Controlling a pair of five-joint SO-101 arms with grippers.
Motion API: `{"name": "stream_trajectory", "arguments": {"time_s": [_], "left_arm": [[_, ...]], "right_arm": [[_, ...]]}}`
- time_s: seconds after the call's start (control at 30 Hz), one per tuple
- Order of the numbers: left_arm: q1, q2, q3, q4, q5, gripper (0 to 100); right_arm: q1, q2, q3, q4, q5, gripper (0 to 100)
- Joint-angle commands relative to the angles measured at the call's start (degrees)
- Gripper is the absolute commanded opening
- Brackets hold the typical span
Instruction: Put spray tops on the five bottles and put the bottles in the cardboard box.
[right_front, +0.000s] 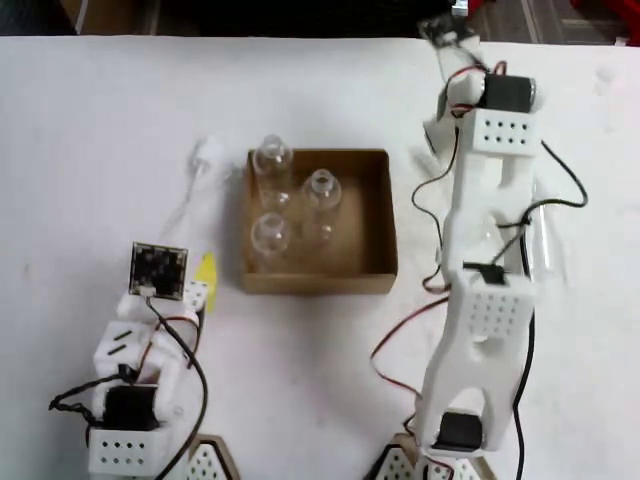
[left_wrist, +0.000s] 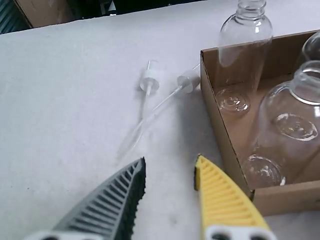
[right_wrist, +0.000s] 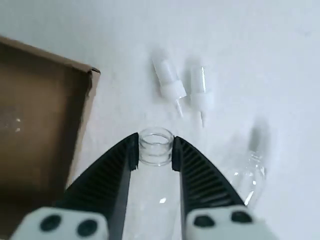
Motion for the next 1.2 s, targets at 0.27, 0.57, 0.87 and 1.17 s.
{"name": "stream_trajectory", "arguments": {"time_s": [0.27, 0.57, 0.87, 1.17], "left_arm": [[0.66, -0.66, -0.26, -0.62, -0.62, 16], [0.66, -0.66, -0.26, -0.26, -0.62, 16], [0.66, -0.66, -0.26, -0.26, -0.62, 16], [0.66, -0.66, -0.26, -0.35, -0.62, 16]], "right_arm": [[-11.56, -44.88, 37.27, -0.92, -7.38, 1.5], [-11.74, -67.21, 62.51, -24.31, -7.74, 1.5], [-9.71, -74.42, 84.04, -54.81, -21.36, 1.5], [-9.98, -74.42, 106.81, -94.02, -25.76, 1.5]]}}
